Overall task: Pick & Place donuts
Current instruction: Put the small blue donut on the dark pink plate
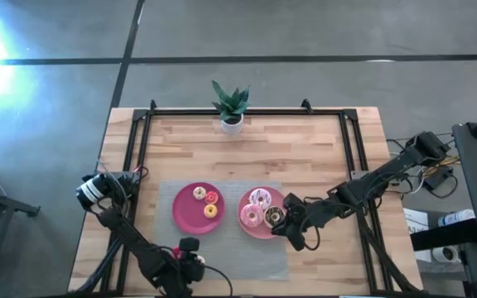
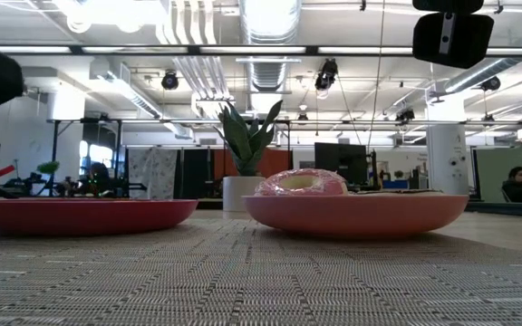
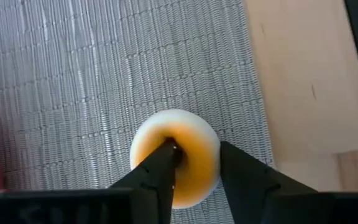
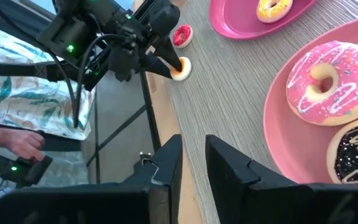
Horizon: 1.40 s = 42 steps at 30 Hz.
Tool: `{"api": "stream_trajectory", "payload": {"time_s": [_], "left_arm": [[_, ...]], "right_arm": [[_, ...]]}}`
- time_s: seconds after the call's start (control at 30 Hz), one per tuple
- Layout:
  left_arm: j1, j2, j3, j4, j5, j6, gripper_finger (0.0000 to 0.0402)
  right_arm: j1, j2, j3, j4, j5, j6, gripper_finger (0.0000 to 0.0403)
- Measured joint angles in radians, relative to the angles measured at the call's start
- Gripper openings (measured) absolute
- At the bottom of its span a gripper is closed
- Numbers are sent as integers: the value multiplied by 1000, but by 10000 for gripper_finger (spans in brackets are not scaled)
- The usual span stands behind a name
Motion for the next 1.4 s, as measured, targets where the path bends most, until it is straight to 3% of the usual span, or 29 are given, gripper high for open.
{"api": "stream_trajectory", "payload": {"time_s": [0.2, 0.37, 0.53, 0.67, 0.8, 0.97, 1.17, 1.4], "left_arm": [[-1, 16, 3, -8, -6, -48, 20], [6, -37, 4, -81, -27, -95, 3], [12, -227, 14, -182, -79, -205, 1], [27, -419, 6, -169, -150, -289, 1], [54, -625, -75, 8, -205, -322, 1], [91, -857, -282, 402, -133, -354, 0], [109, -1034, -537, 760, -107, -489, 0], [109, -1077, -700, 897, -111, -621, 0]], "right_arm": [[0, 0, 0, -1, -1, 15, 63], [0, 0, 0, 0, 0, 21, 63], [0, 0, 0, 5, 16, 21, 63], [-1, 1, 0, 34, 23, 19, 63], [-2, 36, 0, 195, 29, -90, 63], [-17, 135, 68, 327, 83, -305, 67], [-43, 300, 341, 175, 84, -606, 109], [-104, 454, 668, -77, 105, -785, 168]]}}
